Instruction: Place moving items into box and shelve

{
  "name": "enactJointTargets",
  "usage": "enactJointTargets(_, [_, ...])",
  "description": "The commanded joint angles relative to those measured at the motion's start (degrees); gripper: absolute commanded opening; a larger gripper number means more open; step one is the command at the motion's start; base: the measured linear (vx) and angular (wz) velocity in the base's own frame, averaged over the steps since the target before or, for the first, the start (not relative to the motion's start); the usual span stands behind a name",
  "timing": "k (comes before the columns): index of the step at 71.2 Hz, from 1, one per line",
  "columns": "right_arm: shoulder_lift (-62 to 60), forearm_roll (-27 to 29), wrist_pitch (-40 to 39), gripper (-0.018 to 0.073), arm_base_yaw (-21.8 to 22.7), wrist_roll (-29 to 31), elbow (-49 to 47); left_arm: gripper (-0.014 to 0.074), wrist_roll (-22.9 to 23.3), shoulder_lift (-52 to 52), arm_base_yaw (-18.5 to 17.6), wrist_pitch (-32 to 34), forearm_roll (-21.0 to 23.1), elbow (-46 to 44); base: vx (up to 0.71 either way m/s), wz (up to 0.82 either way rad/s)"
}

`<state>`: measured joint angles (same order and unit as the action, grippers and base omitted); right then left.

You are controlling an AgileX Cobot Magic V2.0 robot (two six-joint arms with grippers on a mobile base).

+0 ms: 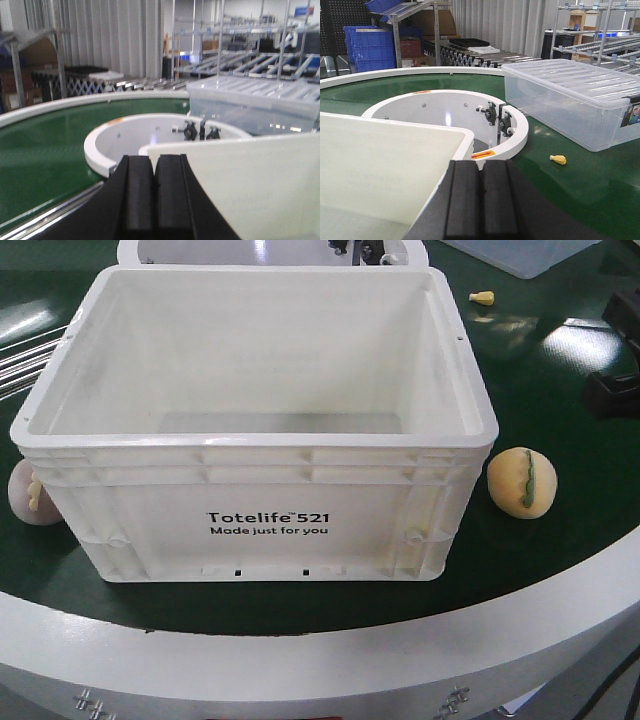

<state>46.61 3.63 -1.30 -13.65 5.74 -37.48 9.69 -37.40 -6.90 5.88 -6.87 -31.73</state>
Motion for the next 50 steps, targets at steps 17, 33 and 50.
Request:
enactJointTargets(17, [-0.17, -0.11, -5.46, -0.0001, 0.17, 0.22, -2.25, 0.0001, 1.26, -0.38, -0.26, 0.42, 0.16, -2.03, 0.0, 0.0])
enactJointTargets(33, [-0.17, -0.11, -5.39, 0.0181, 0.17, 0.27, -2.25, 0.0158, 1.15, -0.38, -0.26, -0.35, 0.16, -2.03, 0.0, 0.0])
enactJointTargets(50, [-0.17, -0.11, -5.15, 0.062, 0.17, 0.21, -2.25, 0.0452, 1.15, -0.38, -0.26, -0.35, 0.16, -2.03, 0.0, 0.0])
